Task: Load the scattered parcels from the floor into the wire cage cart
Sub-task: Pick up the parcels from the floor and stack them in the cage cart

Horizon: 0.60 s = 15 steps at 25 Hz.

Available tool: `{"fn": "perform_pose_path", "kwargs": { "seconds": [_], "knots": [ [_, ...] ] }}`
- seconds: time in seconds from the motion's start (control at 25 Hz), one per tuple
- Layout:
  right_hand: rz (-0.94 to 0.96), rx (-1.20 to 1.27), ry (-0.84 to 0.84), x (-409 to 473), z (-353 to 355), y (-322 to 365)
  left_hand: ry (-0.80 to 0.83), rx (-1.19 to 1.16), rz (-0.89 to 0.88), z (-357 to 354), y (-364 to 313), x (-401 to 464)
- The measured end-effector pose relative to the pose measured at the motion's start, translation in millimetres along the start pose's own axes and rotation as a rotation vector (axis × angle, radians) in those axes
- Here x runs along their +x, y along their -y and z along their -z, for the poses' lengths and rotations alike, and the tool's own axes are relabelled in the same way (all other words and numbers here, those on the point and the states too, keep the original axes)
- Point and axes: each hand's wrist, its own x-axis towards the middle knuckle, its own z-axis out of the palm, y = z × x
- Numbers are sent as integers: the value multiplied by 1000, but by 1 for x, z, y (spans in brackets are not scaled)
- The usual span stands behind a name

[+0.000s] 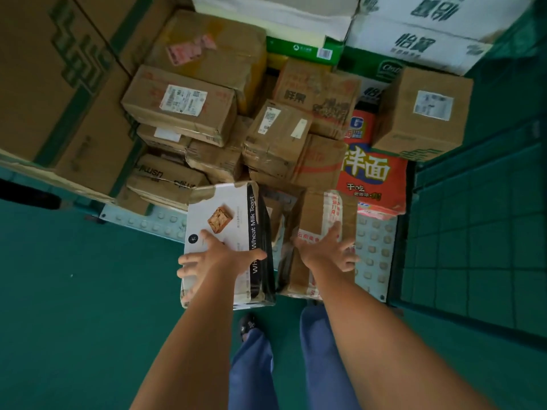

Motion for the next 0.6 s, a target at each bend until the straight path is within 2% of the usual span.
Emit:
{"fn": "perform_pose_path", "kwargs": {
  "seconds": [0.24, 0.44, 0.6],
  "knots": [
    [77, -121, 69, 22, 12, -8, -6, -5, 90, -1, -36, -13],
    [93, -143, 66, 55, 17, -16, -30, 13, 35, 8, -51, -10],
    [113, -150, 79, 85, -9, -26, -74, 39, 1, 0, -57, 0]
  ]
}}
